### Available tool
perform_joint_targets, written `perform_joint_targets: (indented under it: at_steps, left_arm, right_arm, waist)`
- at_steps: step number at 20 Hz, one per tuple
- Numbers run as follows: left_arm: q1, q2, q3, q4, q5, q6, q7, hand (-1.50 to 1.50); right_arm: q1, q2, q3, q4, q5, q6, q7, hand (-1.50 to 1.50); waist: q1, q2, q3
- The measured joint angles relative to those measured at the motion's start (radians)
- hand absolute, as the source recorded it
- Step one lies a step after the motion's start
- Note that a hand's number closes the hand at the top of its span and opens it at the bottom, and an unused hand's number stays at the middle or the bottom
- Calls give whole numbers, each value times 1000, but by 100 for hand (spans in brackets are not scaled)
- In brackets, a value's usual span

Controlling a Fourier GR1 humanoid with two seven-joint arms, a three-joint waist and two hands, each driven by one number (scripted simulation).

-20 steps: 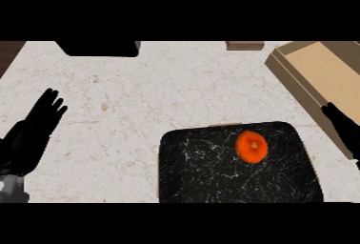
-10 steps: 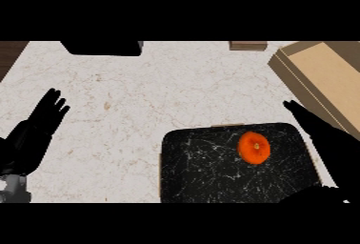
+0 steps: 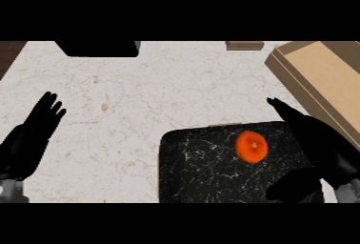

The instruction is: Pick the squash from the tray and place it in the cardboard box

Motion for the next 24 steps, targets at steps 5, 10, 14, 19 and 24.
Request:
perform_joint_targets:
  at_steps: [5, 10, 14, 19, 24]
  left_arm:
    - [5, -23, 0, 7, -22, -6, -3, 0]
    - [-15, -37, 25, 19, -36, -22, 7, 0]
    - [-35, -51, 37, 24, -48, -22, 26, 0]
    - [-18, -49, 57, -5, -45, -39, 46, 0]
    - [-15, -65, 56, -12, -67, -43, 51, 0]
  right_arm:
    - [18, 18, 13, 28, 31, 12, -25, -150]
    - [5, 68, 5, 71, 76, 31, -57, -150]
    - [0, 97, 8, 69, 119, 45, -63, -150]
    - [-16, 123, 27, 119, 163, 67, -70, -150]
    - [-22, 171, 45, 146, 203, 82, -63, -150]
  waist:
    - [-7, 0, 1]
    - [-8, 0, 1]
    - [-9, 0, 1]
    - [-6, 0, 1]
    - [-7, 0, 1]
